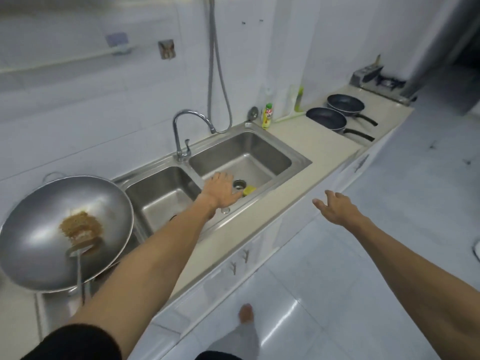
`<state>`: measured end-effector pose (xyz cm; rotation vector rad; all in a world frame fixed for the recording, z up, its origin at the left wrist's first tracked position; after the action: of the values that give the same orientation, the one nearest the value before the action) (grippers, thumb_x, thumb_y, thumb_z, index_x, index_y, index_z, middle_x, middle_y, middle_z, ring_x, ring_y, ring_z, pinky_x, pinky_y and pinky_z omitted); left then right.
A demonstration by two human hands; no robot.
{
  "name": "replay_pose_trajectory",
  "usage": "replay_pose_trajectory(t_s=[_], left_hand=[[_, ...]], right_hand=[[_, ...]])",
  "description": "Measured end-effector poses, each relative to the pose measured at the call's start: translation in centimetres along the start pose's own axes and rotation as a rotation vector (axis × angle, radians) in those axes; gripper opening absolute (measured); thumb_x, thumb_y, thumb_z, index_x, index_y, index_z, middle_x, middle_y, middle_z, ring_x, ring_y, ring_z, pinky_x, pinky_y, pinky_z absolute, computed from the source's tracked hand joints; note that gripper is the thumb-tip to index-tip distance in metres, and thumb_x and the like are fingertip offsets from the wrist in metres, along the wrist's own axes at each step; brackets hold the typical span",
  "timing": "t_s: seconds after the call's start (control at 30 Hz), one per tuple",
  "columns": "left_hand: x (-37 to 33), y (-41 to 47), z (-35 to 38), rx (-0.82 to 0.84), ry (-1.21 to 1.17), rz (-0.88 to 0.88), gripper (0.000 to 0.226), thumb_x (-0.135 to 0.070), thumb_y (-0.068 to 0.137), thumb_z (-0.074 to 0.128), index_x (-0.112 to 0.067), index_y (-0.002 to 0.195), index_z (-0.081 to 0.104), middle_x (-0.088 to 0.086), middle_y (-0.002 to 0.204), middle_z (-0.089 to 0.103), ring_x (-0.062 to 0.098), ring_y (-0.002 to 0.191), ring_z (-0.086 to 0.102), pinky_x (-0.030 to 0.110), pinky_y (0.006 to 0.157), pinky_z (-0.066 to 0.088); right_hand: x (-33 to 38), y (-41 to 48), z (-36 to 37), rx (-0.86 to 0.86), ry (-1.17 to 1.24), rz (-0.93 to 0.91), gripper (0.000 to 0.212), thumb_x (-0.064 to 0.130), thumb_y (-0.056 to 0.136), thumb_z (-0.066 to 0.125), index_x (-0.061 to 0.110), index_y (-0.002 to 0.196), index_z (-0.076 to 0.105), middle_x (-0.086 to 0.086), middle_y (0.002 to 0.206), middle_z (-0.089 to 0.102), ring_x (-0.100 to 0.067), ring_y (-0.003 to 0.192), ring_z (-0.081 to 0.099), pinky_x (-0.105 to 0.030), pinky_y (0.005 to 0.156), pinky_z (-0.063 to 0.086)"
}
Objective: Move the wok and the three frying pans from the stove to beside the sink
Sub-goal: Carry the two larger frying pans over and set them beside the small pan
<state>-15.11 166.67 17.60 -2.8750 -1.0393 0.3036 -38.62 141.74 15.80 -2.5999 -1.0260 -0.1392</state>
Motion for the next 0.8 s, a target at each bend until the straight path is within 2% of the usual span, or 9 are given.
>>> replay_pose_trajectory(t_s=[0.23, 0.3, 0.37, 0.43, 0.63, 0.8], left_hand=[[-7.4, 15.1, -1.8, -0.011, 0.038, 0.042, 0.069, -0.051, 0.099, 0.044, -0.001, 0.146, 0.038, 0.024, 0.148, 0.045, 0.037, 0.137, 0.038, 0.045, 0.110, 0.033], [-9.0, 18.8, -1.3, 0.042, 0.022, 0.032, 0.070, -0.054, 0.099, 0.041, -0.001, 0.145, 0.038, 0.023, 0.150, 0.043, 0.037, 0.139, 0.036, 0.047, 0.111, 0.034], [-13.9, 26.5, -0.9, 0.077, 0.058, 0.064, 0.073, -0.057, 0.100, 0.038, -0.001, 0.146, 0.037, 0.022, 0.151, 0.041, 0.037, 0.140, 0.035, 0.048, 0.112, 0.034], [-15.4, 27.5, -0.4, 0.103, 0.041, 0.078, 0.072, -0.057, 0.100, 0.039, -0.001, 0.145, 0.038, 0.022, 0.151, 0.041, 0.037, 0.140, 0.035, 0.049, 0.112, 0.035], [-24.6, 38.1, 0.5, 0.131, 0.032, 0.176, 0.069, -0.054, 0.100, 0.040, -0.001, 0.144, 0.040, 0.022, 0.147, 0.046, 0.037, 0.136, 0.038, 0.047, 0.111, 0.034], [-31.8, 45.9, 2.3, 0.151, -0.012, 0.178, 0.071, -0.056, 0.100, 0.037, -0.003, 0.147, 0.036, 0.019, 0.153, 0.040, 0.037, 0.139, 0.035, 0.049, 0.111, 0.035]], right_hand=[[-5.6, 12.5, -7.2, -0.042, 0.024, 0.027, 0.071, 0.054, 0.100, 0.042, 0.005, 0.149, 0.029, -0.027, 0.150, 0.039, -0.043, 0.137, 0.035, -0.056, 0.107, 0.037], [-7.0, 15.2, -7.9, -0.024, 0.022, 0.006, 0.072, 0.053, 0.099, 0.045, 0.006, 0.151, 0.026, -0.025, 0.153, 0.036, -0.042, 0.139, 0.034, -0.055, 0.108, 0.036], [-12.3, 20.8, -10.5, -0.020, 0.024, 0.080, 0.072, 0.052, 0.099, 0.046, 0.008, 0.152, 0.025, -0.022, 0.154, 0.035, -0.040, 0.139, 0.033, -0.054, 0.109, 0.036], [-14.2, 21.5, -10.9, -0.020, 0.027, 0.120, 0.071, 0.052, 0.099, 0.046, 0.007, 0.151, 0.027, -0.023, 0.153, 0.037, -0.041, 0.138, 0.035, -0.054, 0.108, 0.037], [-24.9, 28.3, -13.1, 0.004, 0.059, 0.263, 0.071, 0.052, 0.098, 0.047, 0.007, 0.150, 0.027, -0.024, 0.152, 0.037, -0.042, 0.138, 0.035, -0.055, 0.108, 0.037], [-31.5, 34.7, -14.5, 0.012, 0.050, 0.272, 0.072, 0.052, 0.098, 0.049, 0.007, 0.150, 0.027, -0.025, 0.151, 0.038, -0.043, 0.136, 0.037, -0.055, 0.108, 0.037]])
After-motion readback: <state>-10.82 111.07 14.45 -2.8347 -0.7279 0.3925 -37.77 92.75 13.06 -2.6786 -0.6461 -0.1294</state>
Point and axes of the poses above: each hand's wrist, its own y-axis towards the middle knuckle, its own z-axis out of the palm, x = y × z, the point moved 8 cm from there along y, towards the middle knuckle
